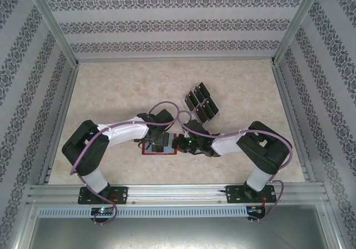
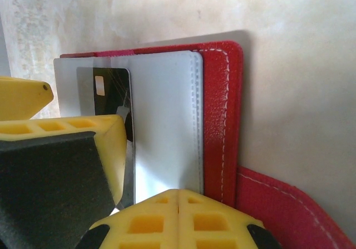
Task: Put the credit cards into the card holder
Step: Insert the credit card into the card slot.
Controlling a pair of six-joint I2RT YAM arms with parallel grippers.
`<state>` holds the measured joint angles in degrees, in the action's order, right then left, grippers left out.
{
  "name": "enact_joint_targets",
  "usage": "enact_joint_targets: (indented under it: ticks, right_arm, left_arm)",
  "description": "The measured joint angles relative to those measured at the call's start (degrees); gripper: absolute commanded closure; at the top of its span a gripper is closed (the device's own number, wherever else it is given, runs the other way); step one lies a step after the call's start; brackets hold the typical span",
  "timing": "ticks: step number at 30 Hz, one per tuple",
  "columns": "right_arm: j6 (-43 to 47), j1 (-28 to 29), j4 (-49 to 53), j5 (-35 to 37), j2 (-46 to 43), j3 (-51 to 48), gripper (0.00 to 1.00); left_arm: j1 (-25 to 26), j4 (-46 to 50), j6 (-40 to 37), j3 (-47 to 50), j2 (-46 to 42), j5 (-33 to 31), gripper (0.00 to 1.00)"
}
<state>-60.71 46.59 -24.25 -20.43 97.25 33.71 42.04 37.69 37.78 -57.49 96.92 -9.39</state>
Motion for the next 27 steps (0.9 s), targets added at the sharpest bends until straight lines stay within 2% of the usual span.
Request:
enact_joint_targets:
  ticks: [27]
  right_arm:
    - [0.0,-0.4,-0.9,0.0,0.1,-0.3,1.0]
  left_arm:
    - [-1.3,1.8,0.0,3.9,-3.7,-3.7,0.0]
